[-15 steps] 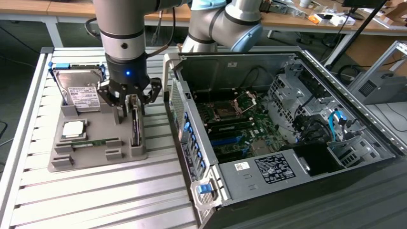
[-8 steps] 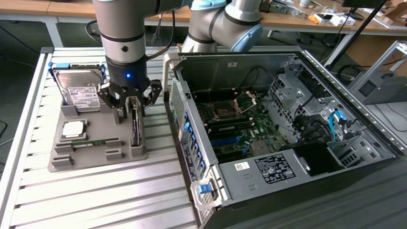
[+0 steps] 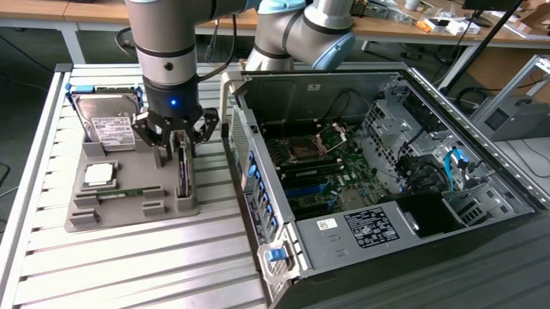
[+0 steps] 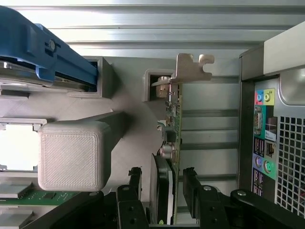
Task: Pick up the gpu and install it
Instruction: 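Pick up the gpu and move the gpu toward the slot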
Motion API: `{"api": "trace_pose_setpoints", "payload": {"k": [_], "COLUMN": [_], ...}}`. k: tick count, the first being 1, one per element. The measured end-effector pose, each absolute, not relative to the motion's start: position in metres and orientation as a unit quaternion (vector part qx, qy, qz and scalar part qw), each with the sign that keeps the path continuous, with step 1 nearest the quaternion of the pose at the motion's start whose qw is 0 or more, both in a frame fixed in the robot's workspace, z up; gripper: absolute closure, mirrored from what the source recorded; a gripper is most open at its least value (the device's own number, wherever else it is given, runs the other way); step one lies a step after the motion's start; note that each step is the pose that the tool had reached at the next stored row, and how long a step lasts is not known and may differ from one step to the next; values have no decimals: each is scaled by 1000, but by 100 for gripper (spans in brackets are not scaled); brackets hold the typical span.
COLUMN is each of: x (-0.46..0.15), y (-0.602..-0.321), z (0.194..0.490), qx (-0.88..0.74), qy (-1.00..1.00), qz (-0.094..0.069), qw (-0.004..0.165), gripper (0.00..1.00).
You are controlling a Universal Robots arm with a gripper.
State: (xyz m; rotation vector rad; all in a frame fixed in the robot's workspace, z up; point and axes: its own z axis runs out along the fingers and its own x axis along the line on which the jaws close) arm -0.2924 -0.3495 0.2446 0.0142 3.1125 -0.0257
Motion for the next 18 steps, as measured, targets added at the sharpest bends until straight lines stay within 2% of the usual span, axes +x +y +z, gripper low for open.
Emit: {"api": "trace_pose_setpoints", "payload": {"k": [2, 5, 18], "x": [-292, -292, -292], "y": [-350, -350, -350], "z": [245, 245, 245], "qx": [5, 5, 5], "qy": [1000, 1000, 1000], "qz": [-8, -8, -8], "qw": [15, 14, 14], "gripper": [53, 72, 73]}}
